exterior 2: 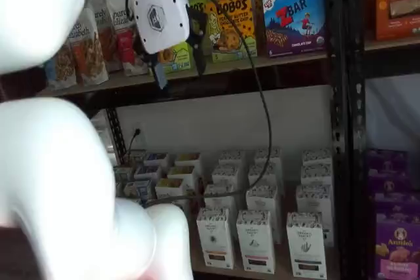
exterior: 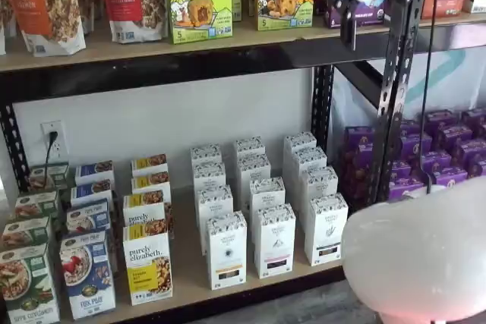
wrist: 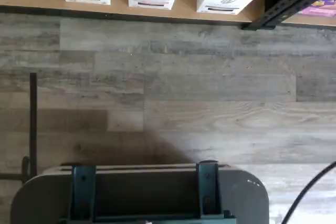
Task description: Pick up the white box with a green strip in the middle, on the bottom shelf, the sixth box from the left
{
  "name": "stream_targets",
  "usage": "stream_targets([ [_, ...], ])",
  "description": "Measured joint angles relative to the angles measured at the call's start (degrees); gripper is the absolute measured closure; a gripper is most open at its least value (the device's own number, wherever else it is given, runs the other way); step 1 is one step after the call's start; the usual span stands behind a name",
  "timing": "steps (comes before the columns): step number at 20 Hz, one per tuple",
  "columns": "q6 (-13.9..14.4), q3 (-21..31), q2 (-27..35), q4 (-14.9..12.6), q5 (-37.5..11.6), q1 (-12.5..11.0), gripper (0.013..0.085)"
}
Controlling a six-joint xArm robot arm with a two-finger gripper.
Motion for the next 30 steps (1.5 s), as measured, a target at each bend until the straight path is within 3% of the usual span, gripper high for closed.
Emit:
stream_targets([
  [8,1.01,9.34,0.30,-0.87,-11.52,-0.40,0.0130],
  [16,-0.96,19.83,0.43,2.02,-23.86,-3.86,0.0130],
  [23,0.64,28.12,2.54,1.04,-34.48,-3.48,0.0130],
  [28,3.90,33.03,9.01,-1.76,-45.33,-2.58,0.0130],
  [30,3.99,34.18,12.64,-1.59,-50.10,-3.02,0.0130],
])
